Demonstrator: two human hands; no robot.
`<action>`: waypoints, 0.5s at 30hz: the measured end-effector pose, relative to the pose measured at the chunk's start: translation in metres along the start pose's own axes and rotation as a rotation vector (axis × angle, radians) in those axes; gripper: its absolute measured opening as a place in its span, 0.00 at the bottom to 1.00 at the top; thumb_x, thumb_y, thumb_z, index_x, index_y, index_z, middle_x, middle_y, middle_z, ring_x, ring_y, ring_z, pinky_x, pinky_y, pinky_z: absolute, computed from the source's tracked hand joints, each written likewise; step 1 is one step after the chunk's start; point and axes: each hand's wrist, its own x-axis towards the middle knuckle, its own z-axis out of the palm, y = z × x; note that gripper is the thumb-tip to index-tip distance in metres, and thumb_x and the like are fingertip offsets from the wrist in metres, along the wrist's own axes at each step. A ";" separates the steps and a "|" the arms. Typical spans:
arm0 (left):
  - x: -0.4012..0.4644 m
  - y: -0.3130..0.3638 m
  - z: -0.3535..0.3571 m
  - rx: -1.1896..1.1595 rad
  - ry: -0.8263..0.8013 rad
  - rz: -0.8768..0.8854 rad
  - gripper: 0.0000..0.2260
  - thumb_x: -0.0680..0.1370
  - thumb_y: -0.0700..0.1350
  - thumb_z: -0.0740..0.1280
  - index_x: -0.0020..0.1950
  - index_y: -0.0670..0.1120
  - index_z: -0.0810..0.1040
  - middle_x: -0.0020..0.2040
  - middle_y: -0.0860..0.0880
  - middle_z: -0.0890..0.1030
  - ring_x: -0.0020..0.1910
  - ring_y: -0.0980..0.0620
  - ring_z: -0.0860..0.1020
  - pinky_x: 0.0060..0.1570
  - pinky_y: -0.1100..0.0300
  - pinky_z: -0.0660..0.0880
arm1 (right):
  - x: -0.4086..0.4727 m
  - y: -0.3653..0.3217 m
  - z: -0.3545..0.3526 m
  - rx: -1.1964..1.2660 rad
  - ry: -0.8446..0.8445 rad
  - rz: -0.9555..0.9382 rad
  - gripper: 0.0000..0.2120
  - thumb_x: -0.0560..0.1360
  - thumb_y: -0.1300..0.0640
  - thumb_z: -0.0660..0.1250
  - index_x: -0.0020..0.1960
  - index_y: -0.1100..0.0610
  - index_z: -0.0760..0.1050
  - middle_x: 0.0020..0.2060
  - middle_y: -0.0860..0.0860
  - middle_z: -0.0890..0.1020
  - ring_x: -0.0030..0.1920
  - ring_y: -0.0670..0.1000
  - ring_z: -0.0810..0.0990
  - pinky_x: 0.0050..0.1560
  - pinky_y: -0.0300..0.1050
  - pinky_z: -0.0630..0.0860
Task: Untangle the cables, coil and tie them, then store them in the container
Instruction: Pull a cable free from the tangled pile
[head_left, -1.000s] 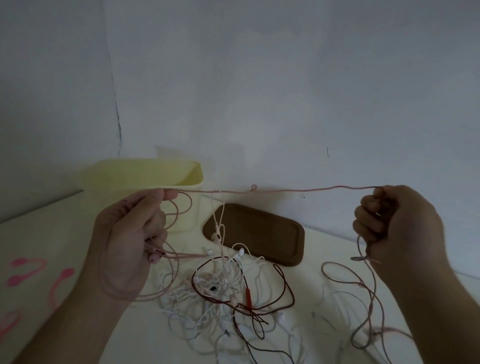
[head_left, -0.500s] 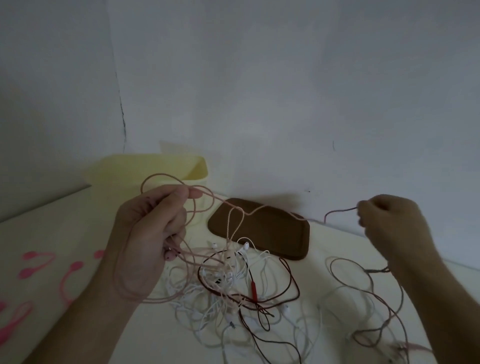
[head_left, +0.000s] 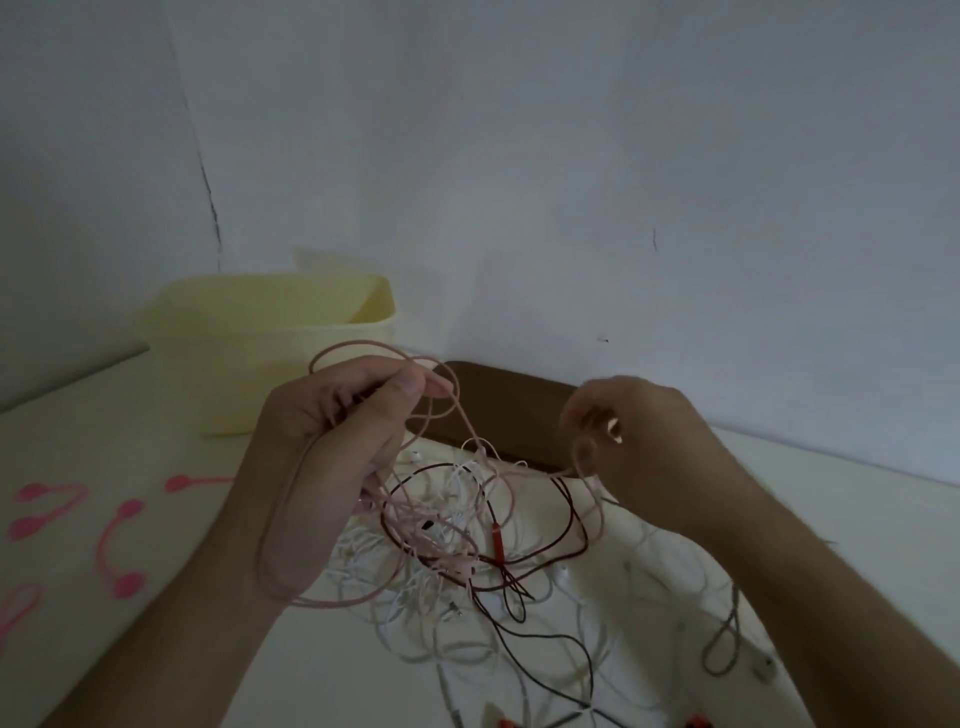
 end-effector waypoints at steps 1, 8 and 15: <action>0.000 0.000 0.001 -0.001 -0.002 0.001 0.11 0.81 0.51 0.68 0.51 0.45 0.87 0.27 0.50 0.59 0.28 0.50 0.56 0.31 0.62 0.56 | -0.003 -0.010 -0.005 0.106 0.044 -0.009 0.18 0.79 0.69 0.65 0.45 0.47 0.82 0.43 0.43 0.84 0.41 0.42 0.83 0.41 0.32 0.77; 0.000 0.000 0.001 -0.041 0.028 0.000 0.13 0.80 0.52 0.67 0.52 0.44 0.86 0.28 0.50 0.58 0.28 0.50 0.55 0.30 0.59 0.55 | -0.037 -0.076 -0.046 0.651 -0.144 -0.163 0.09 0.70 0.62 0.63 0.36 0.56 0.81 0.30 0.52 0.84 0.30 0.53 0.78 0.32 0.51 0.73; -0.001 0.004 0.001 -0.045 0.038 0.022 0.11 0.81 0.51 0.68 0.51 0.45 0.86 0.28 0.50 0.57 0.27 0.50 0.57 0.30 0.64 0.59 | -0.047 -0.090 -0.011 0.096 -0.106 0.013 0.21 0.73 0.33 0.74 0.37 0.51 0.82 0.29 0.42 0.83 0.30 0.42 0.81 0.28 0.35 0.75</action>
